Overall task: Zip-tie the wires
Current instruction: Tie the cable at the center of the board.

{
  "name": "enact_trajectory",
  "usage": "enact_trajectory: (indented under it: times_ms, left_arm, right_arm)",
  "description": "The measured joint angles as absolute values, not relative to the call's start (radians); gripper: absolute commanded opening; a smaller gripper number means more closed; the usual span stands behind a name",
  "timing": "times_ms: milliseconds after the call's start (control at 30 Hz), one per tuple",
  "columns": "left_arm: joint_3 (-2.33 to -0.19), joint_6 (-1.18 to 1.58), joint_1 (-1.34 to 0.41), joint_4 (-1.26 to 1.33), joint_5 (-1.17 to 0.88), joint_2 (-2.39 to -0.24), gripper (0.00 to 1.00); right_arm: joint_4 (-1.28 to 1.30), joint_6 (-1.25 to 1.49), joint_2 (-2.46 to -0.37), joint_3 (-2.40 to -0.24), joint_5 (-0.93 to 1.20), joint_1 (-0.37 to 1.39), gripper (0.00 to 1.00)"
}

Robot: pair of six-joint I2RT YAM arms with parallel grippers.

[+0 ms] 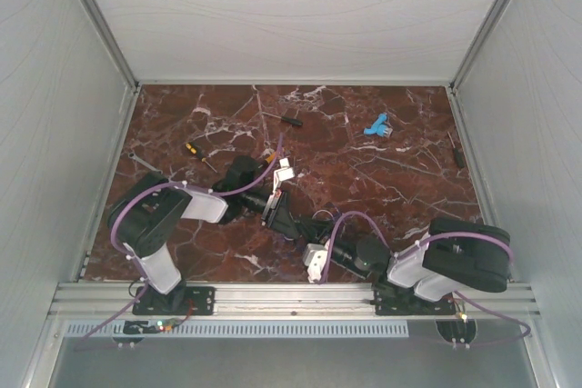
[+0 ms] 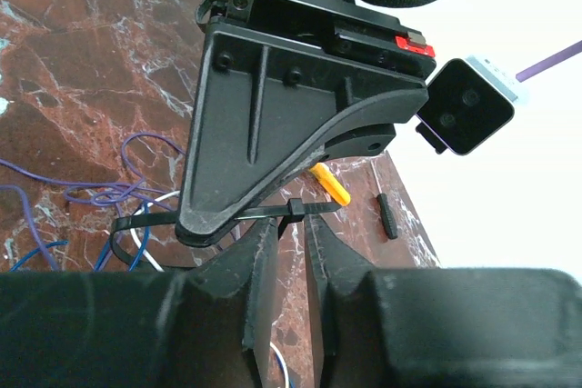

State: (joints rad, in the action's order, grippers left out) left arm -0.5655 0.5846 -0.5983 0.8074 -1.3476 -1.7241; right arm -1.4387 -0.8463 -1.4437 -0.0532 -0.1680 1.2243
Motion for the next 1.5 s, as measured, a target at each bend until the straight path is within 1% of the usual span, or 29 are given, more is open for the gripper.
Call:
enact_trajectory:
  times_ms: [167,233,800,1500]
  left_arm:
    - [-0.565,0.585,-0.598,0.810,-1.348,-1.724,0.00]
    - [-0.565,0.585,-0.598,0.814,-1.348,-1.724,0.00]
    - [-0.558,0.614,-0.598,0.849,-1.348,-1.736,0.00]
    - [-0.558,0.720,-0.577,0.957,-1.362,-1.742,0.00]
  right_arm:
    - [-1.436,-0.819,-1.444,-0.065,-0.133,1.191,0.02]
    - [-1.436,-0.812,-1.444,-0.065,-0.125,1.185,0.00]
    - [-1.430,-0.804,-1.440,-0.065,-0.100,1.179,0.00]
    - [-1.409,-0.853,-1.424,-0.063,-0.151,1.224,0.00]
